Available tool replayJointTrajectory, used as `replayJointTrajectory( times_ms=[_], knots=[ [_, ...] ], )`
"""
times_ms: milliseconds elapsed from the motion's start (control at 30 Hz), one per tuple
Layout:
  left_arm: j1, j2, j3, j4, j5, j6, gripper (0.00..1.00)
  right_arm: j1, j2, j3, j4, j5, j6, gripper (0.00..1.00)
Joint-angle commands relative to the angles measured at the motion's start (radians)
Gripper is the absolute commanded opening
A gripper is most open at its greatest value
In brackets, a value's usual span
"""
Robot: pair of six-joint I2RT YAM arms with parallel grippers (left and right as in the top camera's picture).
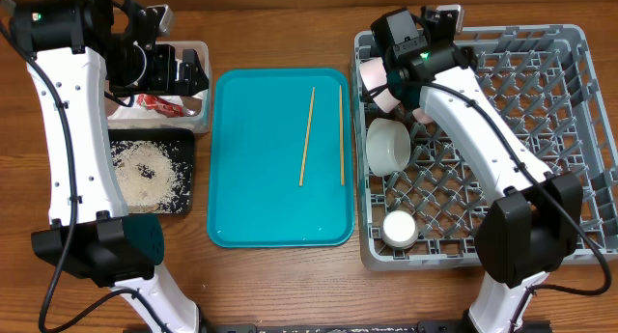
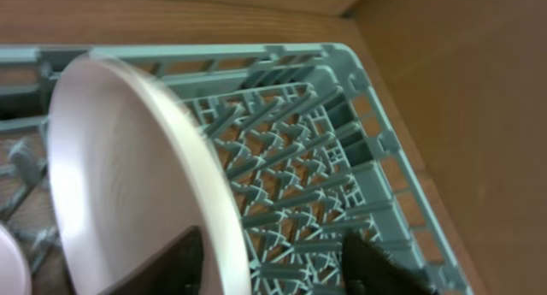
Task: Sort waste into correct bins and load items into the dishwasher
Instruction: 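Stand the white plate upright in the dish rack slots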
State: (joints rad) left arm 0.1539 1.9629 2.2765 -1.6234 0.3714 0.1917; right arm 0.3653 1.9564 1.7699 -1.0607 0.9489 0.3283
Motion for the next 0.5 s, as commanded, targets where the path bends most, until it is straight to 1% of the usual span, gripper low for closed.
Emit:
replayJointTrajectory(
  times_ms=[0, 67, 167, 233, 333, 433, 467],
  knots=[
    [-0.004, -0.021, 0.021, 0.003, 0.013, 0.011, 1.00, -0.007, -0.006, 0.004, 0.005, -0.032, 0.009, 0.73],
    [-0.004, -0.021, 0.021, 0.003, 0.013, 0.011, 1.00, -0.007, -0.018, 0.024, -0.004, -0.040, 0.008, 0.77],
    [-0.004, -0.021, 0.021, 0.003, 0.013, 0.011, 1.00, -0.007, -0.048, 0.080, -0.036, -0.103, 0.007, 0.78],
    [-0.004, -0.021, 0.021, 0.003, 0.013, 0.011, 1.00, -0.006, -0.081, 0.140, -0.065, -0.195, 0.008, 0.78],
    [-0.004, -0.021, 0.021, 0.003, 0.013, 0.011, 1.00, 0.000, -0.124, 0.206, -0.090, -0.442, 0.008, 0.74],
    [-0.004, -0.021, 0.021, 0.003, 0.013, 0.011, 1.00, 0.015, -0.155, 0.214, -0.060, -0.749, 0.024, 0.65],
    [-0.004, -0.021, 0.021, 0.003, 0.013, 0.011, 1.00, 0.026, -0.155, 0.214, -0.042, -0.851, 0.042, 0.61]
  ],
)
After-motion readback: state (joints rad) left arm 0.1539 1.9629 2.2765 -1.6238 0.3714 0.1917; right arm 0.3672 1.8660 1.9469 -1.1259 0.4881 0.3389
